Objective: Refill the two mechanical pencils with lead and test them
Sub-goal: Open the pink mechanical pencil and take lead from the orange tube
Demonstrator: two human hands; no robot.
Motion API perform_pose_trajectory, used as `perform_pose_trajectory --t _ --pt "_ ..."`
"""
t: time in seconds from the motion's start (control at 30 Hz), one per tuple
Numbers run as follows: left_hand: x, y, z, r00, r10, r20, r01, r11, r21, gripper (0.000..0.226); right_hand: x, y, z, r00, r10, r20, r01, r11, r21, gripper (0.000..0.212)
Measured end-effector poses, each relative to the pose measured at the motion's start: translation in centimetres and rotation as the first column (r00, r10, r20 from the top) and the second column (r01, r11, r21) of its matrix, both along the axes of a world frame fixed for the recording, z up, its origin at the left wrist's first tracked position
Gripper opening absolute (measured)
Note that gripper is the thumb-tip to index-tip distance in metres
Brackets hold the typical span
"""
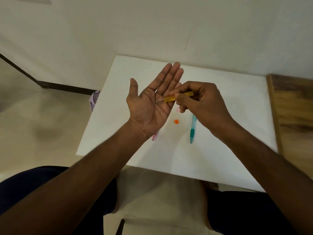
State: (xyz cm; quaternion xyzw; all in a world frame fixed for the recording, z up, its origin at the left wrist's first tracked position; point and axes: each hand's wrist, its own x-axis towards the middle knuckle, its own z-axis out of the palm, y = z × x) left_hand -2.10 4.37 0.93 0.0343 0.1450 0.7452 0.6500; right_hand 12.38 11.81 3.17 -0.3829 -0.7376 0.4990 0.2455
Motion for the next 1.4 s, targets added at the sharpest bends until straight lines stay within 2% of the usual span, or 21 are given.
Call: perform_pose_trajectory --t 0.27,0.33,0.37,0.4,0.47,0.57,0.63,0.73,0.9,1.2,1.33,1.4 --pt "-0.3 0.1 0.5 0.998 0.009 -0.057 -0.011 1.0 -0.029 0.104 0.0 0.2 -0.4 0.983 -0.07 -0.172 0.018 0.958 -0.285 0.012" --pt "-0.3 0.1 1.1 0.994 0.023 -0.111 -0.035 0.994 -0.108 0.095 0.1 0.5 -0.3 0.966 -0.109 -0.234 0.02 0.936 -0.352 0.014" --pt "-0.2 0.1 1.3 0.982 0.037 -0.185 -0.072 0.979 -0.189 0.087 0.2 0.7 -0.2 0.955 -0.131 -0.265 0.02 0.924 -0.383 0.014" --pt "-0.1 0.1 1.3 0.953 0.046 -0.3 -0.136 0.948 -0.287 0.076 0.3 0.9 -0.2 0.944 -0.152 -0.292 0.021 0.913 -0.407 0.015" --pt "0.2 0.1 1.3 0.822 0.03 -0.569 -0.312 0.859 -0.405 0.053 0.6 1.5 -0.1 0.926 -0.186 -0.328 0.028 0.901 -0.434 0.016" --pt "0.0 -0.2 1.0 0.601 0.027 -0.799 -0.478 0.813 -0.333 0.03 1.0 2.2 0.0 0.905 -0.228 -0.359 0.046 0.891 -0.452 0.017" --pt "-0.1 -0.3 0.9 0.52 0.031 -0.853 -0.505 0.817 -0.278 0.026 1.2 2.6 0.0 0.895 -0.256 -0.364 0.067 0.886 -0.46 0.017" --pt "-0.1 -0.4 0.5 0.429 0.002 -0.903 -0.518 0.82 -0.244 0.025 1.2 2.9 -0.1 0.89 -0.282 -0.358 0.091 0.88 -0.466 0.017" --pt "0.2 -0.2 0.2 0.366 -0.027 -0.93 -0.534 0.813 -0.233 0.028 1.2 2.8 -0.4 0.895 -0.268 -0.356 0.081 0.883 -0.462 0.017" --pt "-0.1 -0.1 -0.2 0.342 -0.037 -0.939 -0.549 0.803 -0.232 0.021 1.0 2.7 -1.0 0.909 -0.247 -0.336 0.078 0.893 -0.444 0.016" --pt "-0.1 0.0 0.0 0.341 -0.012 -0.94 -0.553 0.806 -0.211 0.021 0.9 2.5 -1.4 0.909 -0.249 -0.333 0.063 0.874 -0.482 0.015" --pt "-0.3 -0.1 0.1 0.308 0.003 -0.951 -0.56 0.809 -0.179 0.02 0.7 2.3 -1.7 0.917 -0.244 -0.315 0.052 0.858 -0.511 0.014"
